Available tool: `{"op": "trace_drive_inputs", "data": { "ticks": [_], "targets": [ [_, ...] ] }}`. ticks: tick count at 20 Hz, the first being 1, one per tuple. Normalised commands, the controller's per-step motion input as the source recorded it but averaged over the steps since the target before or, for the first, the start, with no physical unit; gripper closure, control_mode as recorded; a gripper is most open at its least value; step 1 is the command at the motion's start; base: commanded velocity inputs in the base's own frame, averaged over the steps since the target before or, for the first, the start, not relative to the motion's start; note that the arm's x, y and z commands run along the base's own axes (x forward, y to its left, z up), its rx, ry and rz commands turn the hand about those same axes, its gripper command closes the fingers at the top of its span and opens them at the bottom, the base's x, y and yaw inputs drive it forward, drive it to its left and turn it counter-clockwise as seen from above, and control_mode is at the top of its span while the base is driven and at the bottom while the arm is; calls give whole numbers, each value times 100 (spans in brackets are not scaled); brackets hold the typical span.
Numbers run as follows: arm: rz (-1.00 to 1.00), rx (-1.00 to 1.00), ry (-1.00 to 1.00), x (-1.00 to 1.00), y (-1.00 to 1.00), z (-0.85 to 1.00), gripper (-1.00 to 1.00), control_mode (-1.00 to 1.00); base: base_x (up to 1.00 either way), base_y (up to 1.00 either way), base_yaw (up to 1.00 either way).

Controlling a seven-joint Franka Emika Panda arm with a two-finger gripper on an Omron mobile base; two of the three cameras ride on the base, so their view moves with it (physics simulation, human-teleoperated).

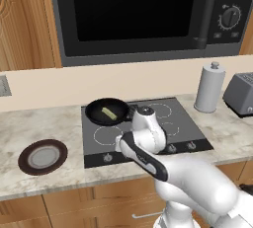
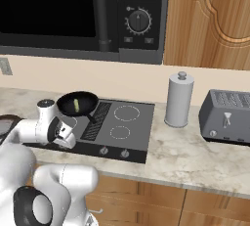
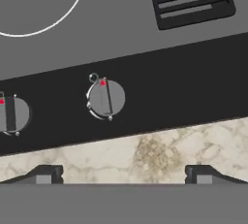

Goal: Pick up the butter stick and place it in the pan. Then turn on the burner for the pan.

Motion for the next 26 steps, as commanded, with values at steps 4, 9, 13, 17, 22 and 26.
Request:
{"op": "trace_drive_inputs", "data": {
  "ticks": [4, 9, 13, 17, 22, 26],
  "targets": [
    [11, 0, 7, 29, 0, -23, -100, -100, 0, 0, 0],
    [10, 0, 4, 23, 3, -29, -100, -100, 0, 0, 0],
    [0, -3, 5, 1, 24, -26, -100, -100, 0, 0, 0],
    [0, -3, 4, 7, 22, -22, -100, -100, 0, 0, 0],
    [0, -5, 0, 6, 3, -22, -100, -100, 0, 0, 0],
    [0, -5, 0, 0, 0, -16, -100, -100, 0, 0, 0]
  ]
}}
